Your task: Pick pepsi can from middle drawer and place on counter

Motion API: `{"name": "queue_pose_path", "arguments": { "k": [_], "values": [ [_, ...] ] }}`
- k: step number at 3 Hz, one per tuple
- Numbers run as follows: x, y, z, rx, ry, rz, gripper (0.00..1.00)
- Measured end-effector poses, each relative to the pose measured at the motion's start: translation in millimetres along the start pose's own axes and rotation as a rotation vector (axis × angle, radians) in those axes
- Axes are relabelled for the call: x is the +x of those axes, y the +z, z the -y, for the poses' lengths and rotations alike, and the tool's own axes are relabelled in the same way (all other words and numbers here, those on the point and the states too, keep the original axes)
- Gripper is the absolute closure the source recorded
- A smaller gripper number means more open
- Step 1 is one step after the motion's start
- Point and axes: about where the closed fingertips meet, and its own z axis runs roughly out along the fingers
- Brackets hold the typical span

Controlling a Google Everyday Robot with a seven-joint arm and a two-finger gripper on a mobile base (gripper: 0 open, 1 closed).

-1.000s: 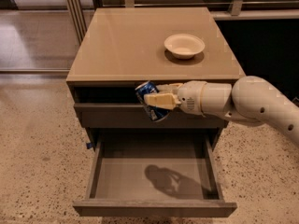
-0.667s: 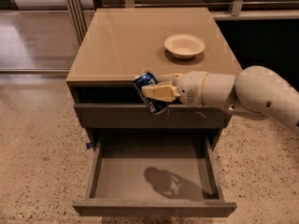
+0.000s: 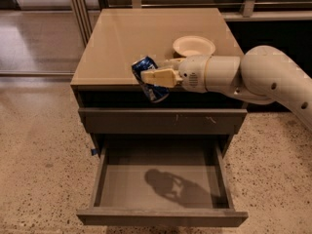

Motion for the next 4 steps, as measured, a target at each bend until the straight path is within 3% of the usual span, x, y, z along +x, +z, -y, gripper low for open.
{"name": "queue_pose_path", "arguments": {
  "k": [2,3,4],
  "values": [
    [-32,74,37,-0.118,0.057,-0.048,1.00],
    [-37,110,55,-0.151,0.092,-0.074,1.00],
    [-48,131,70,-0.146,0.112,-0.088,1.00]
  ]
}}
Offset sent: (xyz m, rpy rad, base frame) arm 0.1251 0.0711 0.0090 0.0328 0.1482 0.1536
